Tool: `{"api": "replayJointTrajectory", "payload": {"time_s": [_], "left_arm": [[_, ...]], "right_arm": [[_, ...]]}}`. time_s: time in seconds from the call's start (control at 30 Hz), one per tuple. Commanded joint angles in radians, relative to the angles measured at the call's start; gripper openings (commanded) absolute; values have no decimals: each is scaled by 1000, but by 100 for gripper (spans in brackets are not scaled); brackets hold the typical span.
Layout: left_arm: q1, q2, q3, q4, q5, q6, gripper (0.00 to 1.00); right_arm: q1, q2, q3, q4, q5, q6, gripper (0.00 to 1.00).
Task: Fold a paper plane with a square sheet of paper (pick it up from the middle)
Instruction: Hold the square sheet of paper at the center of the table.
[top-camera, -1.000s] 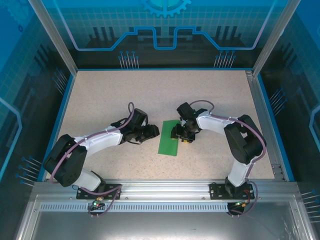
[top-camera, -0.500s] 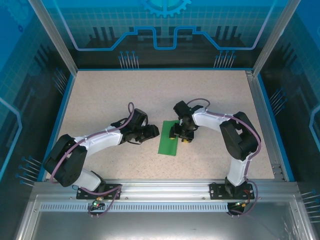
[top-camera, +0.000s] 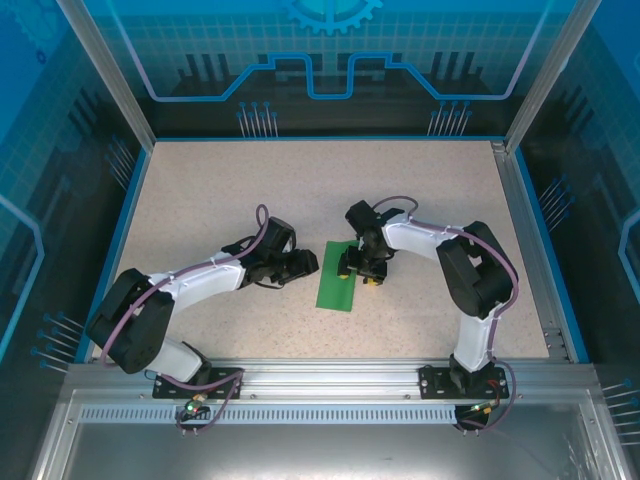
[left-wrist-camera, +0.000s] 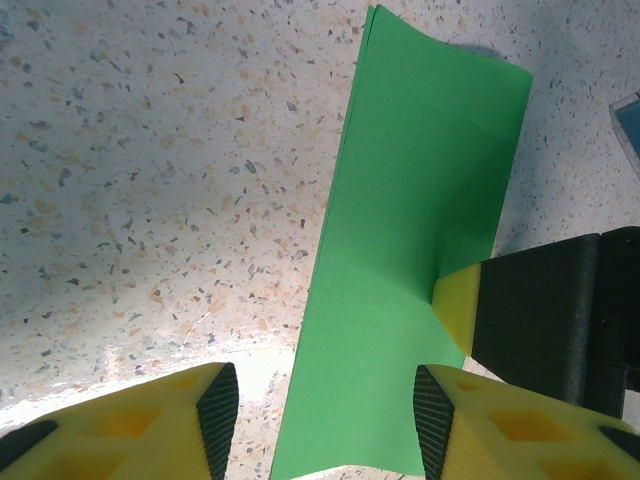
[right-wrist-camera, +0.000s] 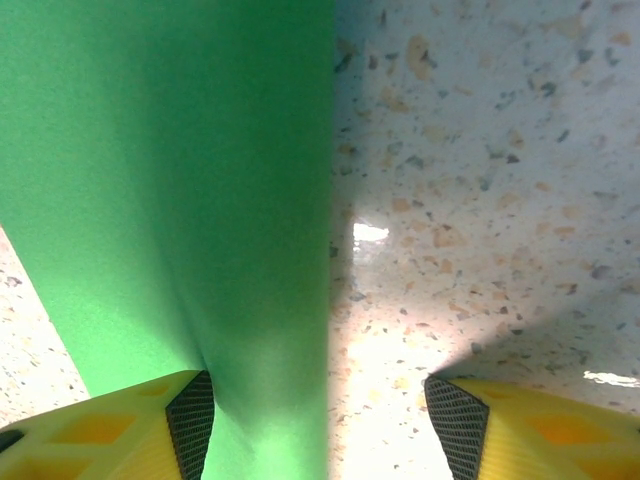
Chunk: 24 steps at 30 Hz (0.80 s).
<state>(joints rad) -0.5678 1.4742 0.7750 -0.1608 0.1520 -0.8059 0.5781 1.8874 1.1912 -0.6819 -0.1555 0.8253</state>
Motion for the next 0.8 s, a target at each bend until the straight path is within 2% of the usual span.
{"api": "replayJointTrajectory", "payload": {"time_s": [0.0, 0.43, 0.53, 0.77], "left_arm": [[-1, -10, -14, -16, -14, 5, 53], [-3, 8, -10, 31, 30, -15, 49], [-2, 17, -7, 51, 53, -21, 49], [-3, 48, 14, 89, 101, -29, 43]], "right_arm": [[13, 85, -26, 32, 58, -35, 65], [7, 110, -29, 35, 73, -26, 67], [6, 113, -35, 41, 73, -22, 63], [5, 114, -48, 40, 91, -18, 63]]}}
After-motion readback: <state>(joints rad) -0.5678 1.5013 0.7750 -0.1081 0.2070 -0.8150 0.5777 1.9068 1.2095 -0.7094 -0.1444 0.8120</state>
